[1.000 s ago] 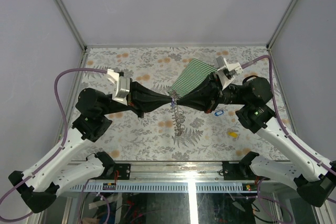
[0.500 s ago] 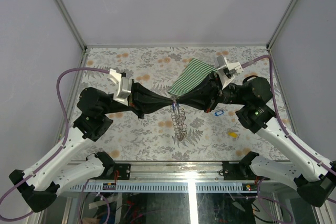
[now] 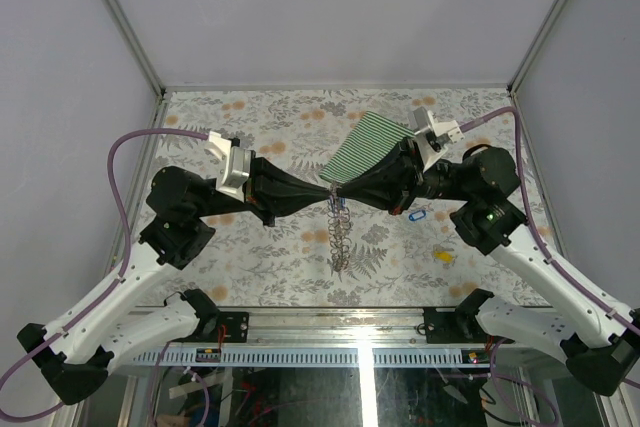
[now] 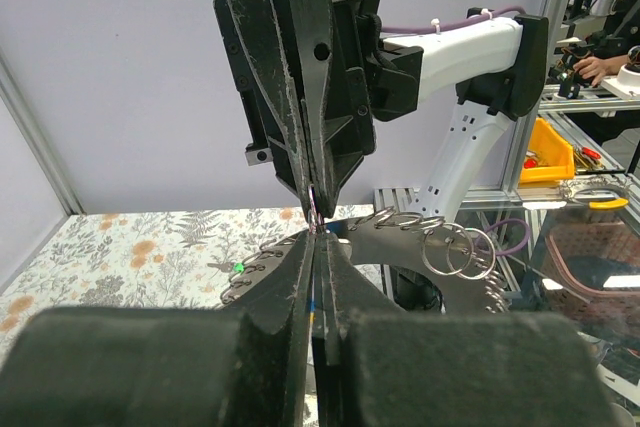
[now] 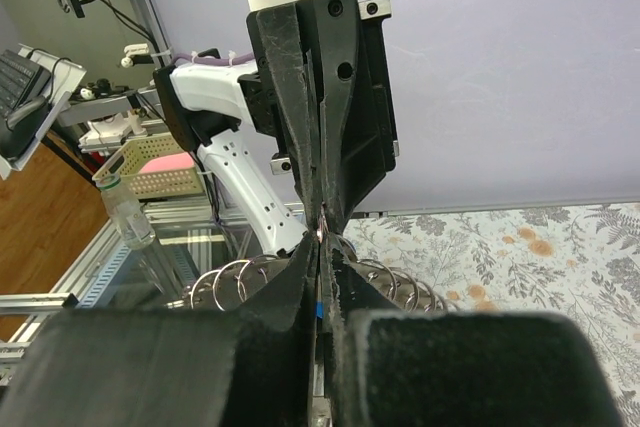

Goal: Put the keys on the keyring
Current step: Insert the key onto the keyring.

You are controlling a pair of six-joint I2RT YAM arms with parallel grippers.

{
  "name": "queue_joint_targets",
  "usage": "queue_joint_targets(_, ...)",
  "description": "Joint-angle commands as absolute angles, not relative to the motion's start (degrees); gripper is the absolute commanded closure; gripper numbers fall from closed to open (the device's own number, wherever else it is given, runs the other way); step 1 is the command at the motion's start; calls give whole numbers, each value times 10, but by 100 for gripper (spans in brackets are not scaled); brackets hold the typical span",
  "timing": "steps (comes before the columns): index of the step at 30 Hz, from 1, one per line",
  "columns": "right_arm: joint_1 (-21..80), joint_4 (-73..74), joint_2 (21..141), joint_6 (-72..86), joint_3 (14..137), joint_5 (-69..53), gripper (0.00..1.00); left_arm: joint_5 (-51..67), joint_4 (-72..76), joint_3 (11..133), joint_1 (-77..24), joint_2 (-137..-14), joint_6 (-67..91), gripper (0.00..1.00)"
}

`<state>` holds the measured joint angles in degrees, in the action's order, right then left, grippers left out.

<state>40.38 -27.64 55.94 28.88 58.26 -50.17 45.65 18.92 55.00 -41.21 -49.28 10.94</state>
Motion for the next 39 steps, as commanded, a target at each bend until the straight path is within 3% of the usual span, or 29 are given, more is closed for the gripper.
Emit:
queue_joint_targets(1,402,-281,542,269,598,-466,100,465,235,556,-417,-488,120,100)
queue_joint_targets(39,402,-284,530,288,593,-384,100,497,168,586,-444,-508,76,100)
